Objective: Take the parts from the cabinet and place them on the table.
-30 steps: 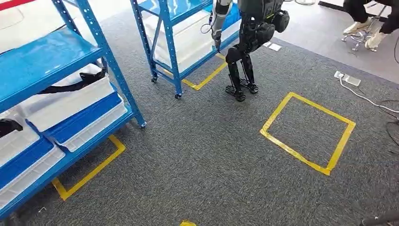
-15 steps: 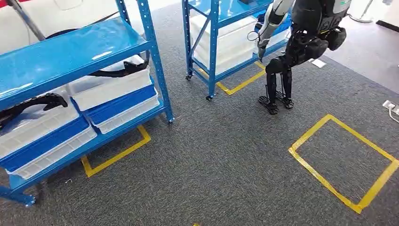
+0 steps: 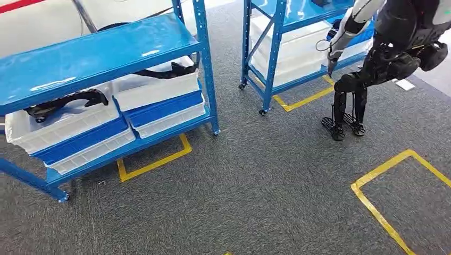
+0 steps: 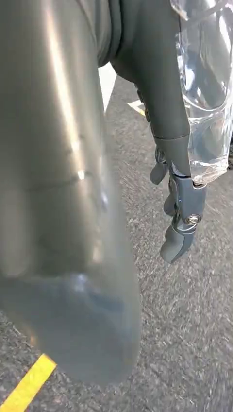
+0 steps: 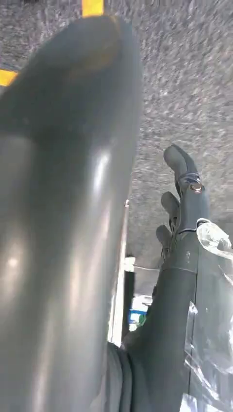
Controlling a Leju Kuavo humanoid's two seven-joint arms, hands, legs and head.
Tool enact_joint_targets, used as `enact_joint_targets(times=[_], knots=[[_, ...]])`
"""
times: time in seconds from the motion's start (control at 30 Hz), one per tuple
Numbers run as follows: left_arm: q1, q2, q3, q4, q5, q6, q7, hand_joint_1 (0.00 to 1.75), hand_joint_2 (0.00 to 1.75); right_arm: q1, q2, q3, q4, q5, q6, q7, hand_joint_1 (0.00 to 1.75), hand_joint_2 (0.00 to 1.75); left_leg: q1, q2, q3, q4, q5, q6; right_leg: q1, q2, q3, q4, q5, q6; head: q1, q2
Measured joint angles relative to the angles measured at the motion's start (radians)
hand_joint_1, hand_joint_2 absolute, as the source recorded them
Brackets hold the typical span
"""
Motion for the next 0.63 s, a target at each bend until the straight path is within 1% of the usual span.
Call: enact_joint_targets(times=[0.1, 0.13, 0.17, 0.2, 0.23, 0.27, 0.3, 0.33, 0.37, 0.4, 0.43, 0.47, 0.5, 0.53, 0.6, 0.63], knots=[[0.001, 0.000, 0.000, 0.000, -0.003, 0.003, 0.000, 0.00, 0.00, -0.006, 0.002, 0.000, 0.000, 0.000, 0.001, 0.000, 0.00, 0.00, -0.006, -0.033, -0.006, -0.003, 0.000, 0.008, -0.004, -0.026, 0.007, -0.005, -0.007, 0.013, 0.000, 0.000], [0.004, 0.000, 0.000, 0.000, -0.003, 0.003, 0.000, 0.00, 0.00, -0.010, 0.004, 0.000, 0.000, 0.000, 0.001, 0.000, 0.00, 0.00, -0.005, -0.046, -0.003, -0.013, 0.005, 0.015, -0.001, -0.036, 0.014, -0.010, -0.008, 0.019, 0.000, 0.000], [0.005, -0.001, 0.000, 0.000, -0.003, 0.003, 0.000, 0.00, 0.00, -0.009, 0.004, 0.000, 0.000, 0.000, 0.000, 0.000, 0.00, 0.00, 0.013, -0.059, 0.013, -0.025, 0.016, 0.015, -0.007, -0.013, 0.017, -0.001, -0.016, 0.026, 0.000, 0.000], [0.005, -0.002, 0.000, 0.000, -0.003, 0.005, 0.000, 0.00, 0.00, -0.010, 0.004, 0.000, 0.000, 0.001, 0.000, 0.000, 0.00, 0.00, 0.014, -0.071, 0.016, -0.030, 0.016, 0.019, -0.005, 0.049, 0.003, 0.032, -0.037, 0.031, 0.003, 0.000], [0.001, -0.001, 0.000, 0.000, -0.002, 0.005, 0.000, 0.00, 0.00, -0.008, 0.004, 0.000, 0.000, 0.000, 0.000, 0.000, 0.00, 0.00, 0.015, -0.080, 0.016, -0.029, 0.015, 0.025, -0.005, 0.080, -0.034, 0.104, -0.078, 0.033, 0.005, 0.000], [-0.002, -0.001, 0.000, 0.000, -0.002, 0.006, 0.000, 0.00, 0.00, -0.004, 0.004, 0.000, 0.000, 0.000, 0.000, 0.000, 0.00, 0.00, 0.016, -0.096, 0.016, -0.029, 0.014, 0.026, -0.007, 0.090, -0.080, 0.192, -0.117, 0.035, 0.006, 0.000], [-0.002, -0.002, 0.000, 0.000, -0.002, 0.006, -0.002, 0.00, 0.00, -0.003, 0.004, 0.000, 0.000, 0.000, 0.000, 0.000, 0.00, 0.00, 0.016, -0.111, 0.015, -0.029, 0.013, 0.027, -0.008, 0.092, -0.123, 0.269, -0.146, 0.038, 0.008, 0.000], [-0.001, -0.002, 0.000, 0.000, -0.002, 0.006, -0.002, 0.00, 0.00, -0.002, 0.004, 0.000, 0.000, 0.000, 0.000, 0.002, 0.00, 0.00, 0.017, -0.126, 0.017, -0.029, 0.013, 0.027, -0.008, 0.092, -0.148, 0.308, -0.149, 0.040, 0.008, 0.000], [0.002, -0.003, 0.000, 0.000, -0.002, 0.006, -0.002, 0.00, 0.00, -0.001, 0.004, 0.000, 0.000, 0.000, 0.000, 0.002, 0.00, 0.00, 0.019, -0.141, 0.018, -0.029, 0.012, 0.026, -0.010, 0.092, -0.150, 0.299, -0.128, 0.042, 0.008, 0.000], [0.004, -0.003, 0.000, 0.000, -0.002, 0.006, -0.003, 0.00, 0.00, -0.001, 0.004, 0.000, 0.000, 0.000, 0.000, 0.002, 0.00, 0.00, 0.022, -0.160, 0.020, -0.027, 0.010, 0.022, -0.012, 0.094, -0.127, 0.235, -0.078, 0.044, 0.008, 0.000], [0.004, -0.003, 0.000, 0.000, -0.002, 0.006, -0.003, 0.00, 0.00, -0.001, 0.004, 0.000, 0.000, 0.000, 0.000, 0.001, 0.00, 0.00, 0.026, -0.175, 0.023, -0.025, 0.007, 0.017, -0.016, 0.102, -0.088, 0.148, -0.027, 0.047, 0.008, 0.000], [0.003, -0.003, 0.000, 0.000, -0.002, 0.006, -0.003, 0.00, 0.00, -0.001, 0.003, 0.000, 0.000, 0.000, 0.000, 0.000, 0.00, 0.00, 0.028, -0.190, 0.025, -0.020, 0.003, 0.011, -0.023, 0.129, -0.048, 0.059, 0.019, 0.051, 0.008, 0.000], [0.002, -0.002, 0.000, 0.000, -0.002, 0.006, -0.003, 0.00, 0.00, 0.003, 0.003, 0.001, 0.000, 0.000, 0.000, 0.000, 0.00, 0.00, 0.025, -0.201, 0.019, -0.011, -0.003, 0.001, -0.031, 0.195, -0.030, 0.014, 0.016, 0.057, 0.008, 0.000], [0.001, -0.002, 0.000, 0.000, -0.002, 0.006, -0.003, 0.00, 0.00, 0.003, 0.003, 0.001, 0.000, 0.000, 0.000, 0.000, 0.00, 0.00, 0.025, -0.214, 0.012, -0.001, -0.006, -0.005, -0.028, 0.184, -0.031, 0.011, 0.017, 0.042, 0.006, 0.000], [0.005, -0.002, 0.000, 0.000, -0.002, 0.006, -0.003, 0.00, 0.00, -0.002, 0.003, 0.002, 0.000, 0.000, 0.001, -0.001, 0.00, 0.00, 0.028, -0.231, 0.008, -0.010, -0.002, -0.012, -0.019, 0.161, -0.030, 0.013, 0.014, 0.028, 0.006, 0.000], [0.007, -0.002, 0.000, 0.000, -0.002, 0.008, -0.003, 0.00, 0.00, -0.004, 0.003, 0.003, 0.000, 0.000, 0.001, -0.001, 0.00, 0.00, 0.030, -0.242, 0.006, -0.010, -0.001, -0.016, -0.020, 0.147, -0.028, 0.012, 0.015, 0.020, 0.006, 0.000]])
